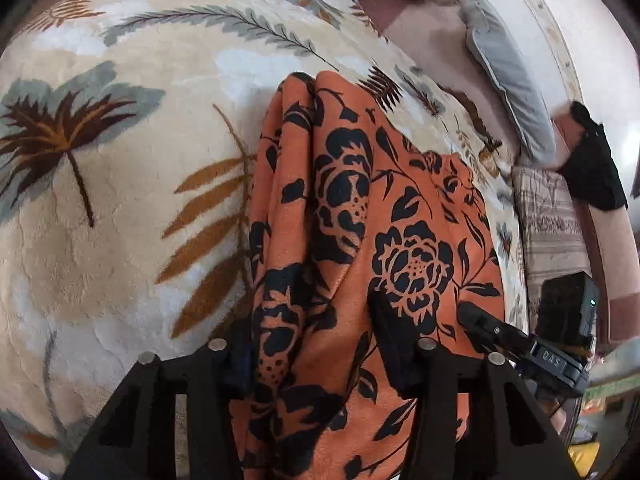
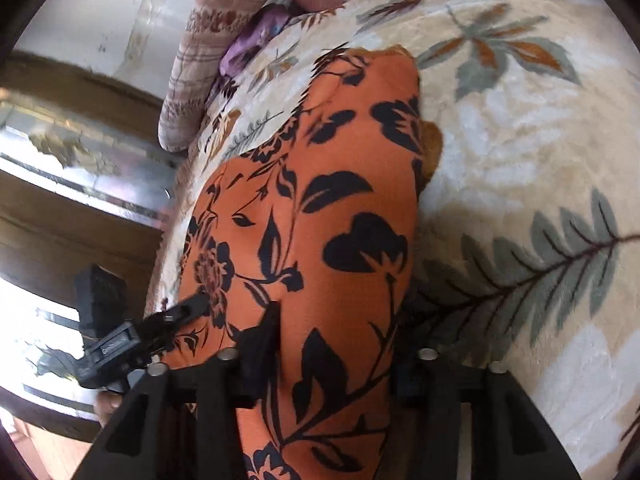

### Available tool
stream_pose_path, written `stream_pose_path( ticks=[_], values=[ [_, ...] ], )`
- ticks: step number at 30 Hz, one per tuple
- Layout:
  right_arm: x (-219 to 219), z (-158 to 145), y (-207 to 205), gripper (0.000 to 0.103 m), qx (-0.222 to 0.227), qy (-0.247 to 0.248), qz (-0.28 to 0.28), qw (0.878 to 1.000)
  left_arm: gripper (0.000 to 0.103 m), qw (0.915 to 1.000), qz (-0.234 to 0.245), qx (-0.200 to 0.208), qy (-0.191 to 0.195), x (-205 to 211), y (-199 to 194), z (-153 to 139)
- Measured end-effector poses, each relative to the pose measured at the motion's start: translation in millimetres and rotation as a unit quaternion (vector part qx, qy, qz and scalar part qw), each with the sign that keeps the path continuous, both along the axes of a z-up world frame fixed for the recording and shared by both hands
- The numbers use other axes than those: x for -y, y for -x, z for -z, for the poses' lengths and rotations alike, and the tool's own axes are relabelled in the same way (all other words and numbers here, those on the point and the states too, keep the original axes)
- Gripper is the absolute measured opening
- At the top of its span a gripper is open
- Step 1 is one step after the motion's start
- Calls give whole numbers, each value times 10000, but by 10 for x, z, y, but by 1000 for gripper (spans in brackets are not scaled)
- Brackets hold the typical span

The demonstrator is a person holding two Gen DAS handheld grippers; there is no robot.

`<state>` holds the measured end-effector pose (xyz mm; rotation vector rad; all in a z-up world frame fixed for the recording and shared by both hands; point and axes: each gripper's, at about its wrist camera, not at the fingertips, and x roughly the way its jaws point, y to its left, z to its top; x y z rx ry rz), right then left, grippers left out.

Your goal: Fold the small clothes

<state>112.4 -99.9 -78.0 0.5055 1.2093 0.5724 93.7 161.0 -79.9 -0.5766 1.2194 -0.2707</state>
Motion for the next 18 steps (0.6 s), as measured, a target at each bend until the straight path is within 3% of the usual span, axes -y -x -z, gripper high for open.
stream_pose_path(
  ticks=[3, 10, 14, 16, 17, 18],
  values=[
    [-9, -272, 7, 31, 397, 104, -218, 9989, 36, 9998, -3, 188, 56, 93, 32, -171],
    [500, -965, -243, 31, 1161, 136, -88, 9931, 36, 9945, 68, 1039, 122, 724, -234, -745],
    [1037, -772, -479, 33, 944, 218, 363, 9946, 42, 9953, 157, 946, -120, 1143, -455, -608],
    [1227, -509, -562, 41, 620, 510, 589, 9950, 52, 9953, 244, 415, -836, 1396, -568, -295],
    [1352, -298, -584, 47, 279, 863, 867, 9921, 52, 9938, 283, 165, -1062, 1421, -596, -198],
    [1409, -186, -562, 50, 129, 1102, 1030, 9885, 56, 9942, 293, 99, -1027, 1431, -564, -119]
  ],
)
